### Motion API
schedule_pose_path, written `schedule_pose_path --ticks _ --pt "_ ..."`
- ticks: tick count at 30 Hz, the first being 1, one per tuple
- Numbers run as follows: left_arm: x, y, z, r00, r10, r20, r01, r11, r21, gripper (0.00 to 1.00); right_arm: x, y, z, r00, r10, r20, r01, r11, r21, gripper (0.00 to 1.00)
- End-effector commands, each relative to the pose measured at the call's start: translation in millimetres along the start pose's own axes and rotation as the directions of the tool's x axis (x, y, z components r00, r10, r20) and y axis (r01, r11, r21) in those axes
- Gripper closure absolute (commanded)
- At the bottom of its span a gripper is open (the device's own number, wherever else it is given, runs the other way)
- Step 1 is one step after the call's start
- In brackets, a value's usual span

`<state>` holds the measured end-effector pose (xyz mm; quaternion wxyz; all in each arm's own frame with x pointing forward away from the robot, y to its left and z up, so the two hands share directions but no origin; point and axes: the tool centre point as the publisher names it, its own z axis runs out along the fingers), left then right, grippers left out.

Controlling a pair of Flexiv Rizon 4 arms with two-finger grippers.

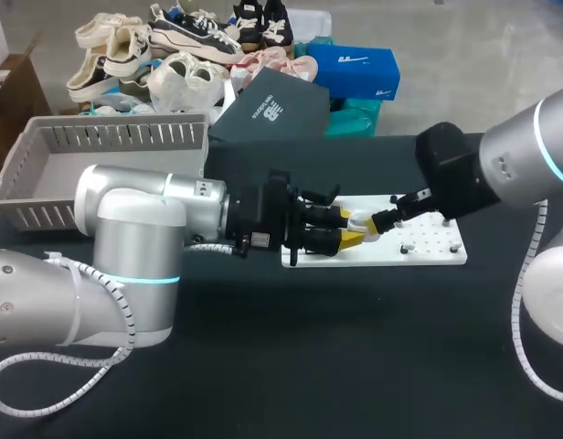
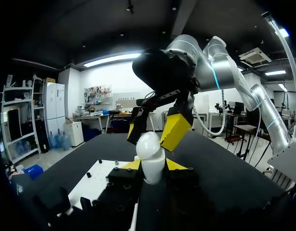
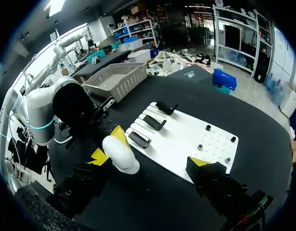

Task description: Pick up each earbud case from the left stands, insert the matching earbuds, close the lid, and place the case in the box.

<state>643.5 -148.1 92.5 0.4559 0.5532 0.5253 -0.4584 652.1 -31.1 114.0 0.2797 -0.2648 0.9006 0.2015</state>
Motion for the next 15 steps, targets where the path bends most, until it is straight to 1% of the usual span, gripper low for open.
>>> schedule_pose_path --ticks 1,8,11,15 --pt "1.1 0.0 0.2 1.000 0.002 0.003 -0.002 1.000 0.001 1.00 -2.4 2.4 -0.8 1.000 0.000 0.008 0.000 0.999 0.041 0.00" --pt "1.1 0.0 0.2 1.000 0.002 0.003 -0.002 1.000 0.001 1.00 -11.8 2.2 -6.7 0.999 -0.023 0.026 0.021 0.998 0.059 0.00" --pt "1.1 0.0 0.2 1.000 0.002 0.003 -0.002 1.000 0.001 1.00 -15.1 0.9 -14.0 0.998 -0.040 0.040 0.037 0.995 0.088 0.00" --pt "1.1 0.0 0.2 1.000 0.002 0.003 -0.002 1.000 0.001 1.00 -14.1 -7.1 -25.2 0.997 -0.059 0.058 0.050 0.987 0.156 0.00"
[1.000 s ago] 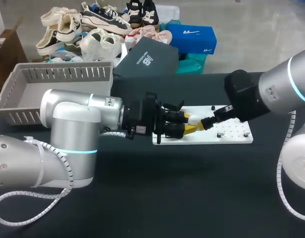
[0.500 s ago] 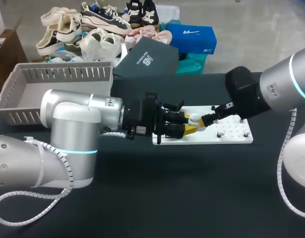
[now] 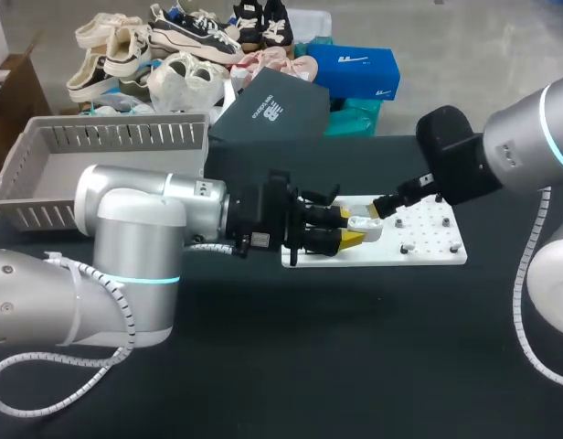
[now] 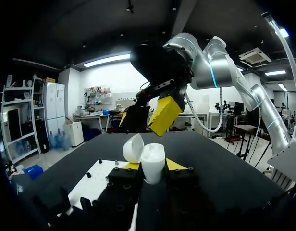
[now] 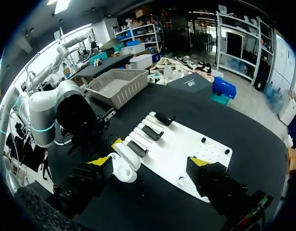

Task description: Pick up each earbud case from the left stands, insert the matching earbuds, close the lid, and place the case in the box.

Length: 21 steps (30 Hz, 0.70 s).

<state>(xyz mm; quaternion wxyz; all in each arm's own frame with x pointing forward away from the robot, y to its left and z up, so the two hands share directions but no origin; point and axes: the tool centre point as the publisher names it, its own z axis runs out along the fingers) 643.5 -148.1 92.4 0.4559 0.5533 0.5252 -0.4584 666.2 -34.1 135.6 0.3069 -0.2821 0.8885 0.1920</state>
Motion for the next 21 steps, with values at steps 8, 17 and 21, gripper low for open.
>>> schedule_pose_path --ticks 8,17,21 --pt "-2.1 1.2 -4.1 1.000 0.015 0.017 -0.015 1.000 -0.009 1.00 23.4 -27.3 -28.4 1.000 -0.012 0.009 0.009 0.958 0.287 0.00" --pt "-3.4 3.2 -8.5 0.999 0.028 0.018 -0.028 0.999 -0.017 1.00 51.3 -53.0 -23.5 0.997 -0.021 -0.076 0.053 0.895 0.443 0.00" --pt "-3.4 3.3 -9.0 0.999 0.029 0.018 -0.029 0.999 -0.019 1.00 67.1 -65.1 -15.0 0.989 -0.038 -0.143 0.109 0.844 0.526 0.00"
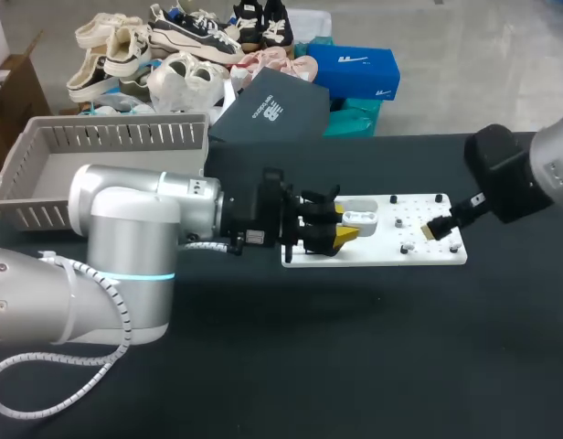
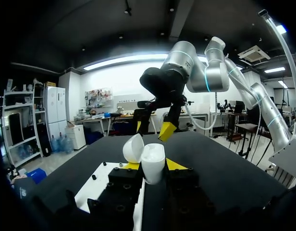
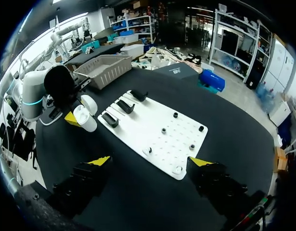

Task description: Pick up each earbud case from the left stands, insert the matching earbuds, close the lid, and place the case in the box.

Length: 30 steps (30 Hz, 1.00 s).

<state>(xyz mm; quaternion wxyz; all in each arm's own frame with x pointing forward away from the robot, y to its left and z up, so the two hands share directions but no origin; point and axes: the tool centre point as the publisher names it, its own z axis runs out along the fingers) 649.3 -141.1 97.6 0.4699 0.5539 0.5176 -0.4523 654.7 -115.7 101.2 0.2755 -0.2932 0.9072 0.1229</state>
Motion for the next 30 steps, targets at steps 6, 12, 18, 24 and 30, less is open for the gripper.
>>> schedule_pose_path --ticks 6,12,18,24,30 --pt "0.3 -2.3 -1.1 1.000 0.002 0.004 -0.002 1.000 -0.005 1.00 20.4 -18.6 21.0 0.996 0.008 -0.087 0.039 0.854 0.518 0.00" --pt "0.3 -2.3 -1.1 1.000 0.002 0.004 -0.002 1.000 -0.005 1.00 29.2 -28.4 27.4 0.991 -0.009 -0.136 0.086 0.812 0.577 0.05" --pt "0.3 -2.3 -1.1 1.000 0.002 0.004 -0.002 1.000 -0.005 1.00 34.3 -32.7 34.1 0.984 -0.031 -0.176 0.133 0.783 0.608 0.24" --pt "0.3 -2.3 -1.1 1.000 0.002 0.004 -0.002 1.000 -0.005 1.00 36.0 -33.7 39.8 0.977 -0.040 -0.207 0.163 0.767 0.621 0.28" --pt "0.3 -2.3 -1.1 1.000 0.002 0.004 -0.002 1.000 -0.005 1.00 38.2 -34.8 48.3 0.969 -0.049 -0.243 0.196 0.752 0.630 0.27"
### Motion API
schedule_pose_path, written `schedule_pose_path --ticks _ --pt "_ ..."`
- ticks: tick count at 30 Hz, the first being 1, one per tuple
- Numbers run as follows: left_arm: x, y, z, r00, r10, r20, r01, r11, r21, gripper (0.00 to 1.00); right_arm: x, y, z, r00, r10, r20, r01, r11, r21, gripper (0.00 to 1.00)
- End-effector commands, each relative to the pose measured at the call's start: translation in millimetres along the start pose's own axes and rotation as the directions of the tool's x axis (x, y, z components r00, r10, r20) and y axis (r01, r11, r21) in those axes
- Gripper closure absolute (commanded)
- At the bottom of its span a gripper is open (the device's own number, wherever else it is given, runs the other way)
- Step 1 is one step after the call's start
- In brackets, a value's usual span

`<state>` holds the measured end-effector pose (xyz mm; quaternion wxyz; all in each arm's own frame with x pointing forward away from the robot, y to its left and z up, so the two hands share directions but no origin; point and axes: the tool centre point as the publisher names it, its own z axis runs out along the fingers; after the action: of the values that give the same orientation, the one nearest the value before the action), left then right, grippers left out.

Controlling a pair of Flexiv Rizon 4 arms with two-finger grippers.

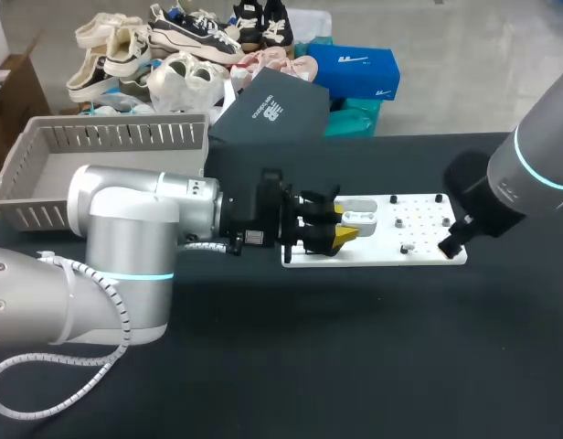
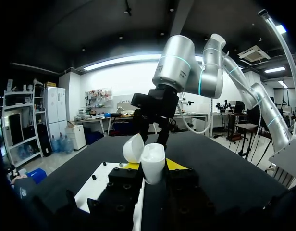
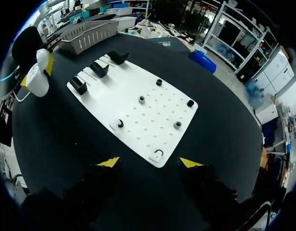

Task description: Pick up each earbud case from the left stands, insert the matching earbuds, close the lid, and place the case in the box.

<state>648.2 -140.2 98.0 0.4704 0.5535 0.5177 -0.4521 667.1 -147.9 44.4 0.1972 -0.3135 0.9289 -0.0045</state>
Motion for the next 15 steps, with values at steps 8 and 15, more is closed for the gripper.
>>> schedule_pose_path --ticks 8,15 --pt "0.6 -1.3 -0.2 1.000 0.002 0.003 -0.002 1.000 -0.004 1.00 -2.6 0.3 16.4 1.000 0.007 -0.028 0.008 0.856 0.517 0.41" --pt "0.6 -1.3 -0.2 1.000 0.002 0.003 -0.002 1.000 -0.004 1.00 -0.4 -3.1 20.4 0.999 0.018 -0.044 0.008 0.854 0.520 0.52"
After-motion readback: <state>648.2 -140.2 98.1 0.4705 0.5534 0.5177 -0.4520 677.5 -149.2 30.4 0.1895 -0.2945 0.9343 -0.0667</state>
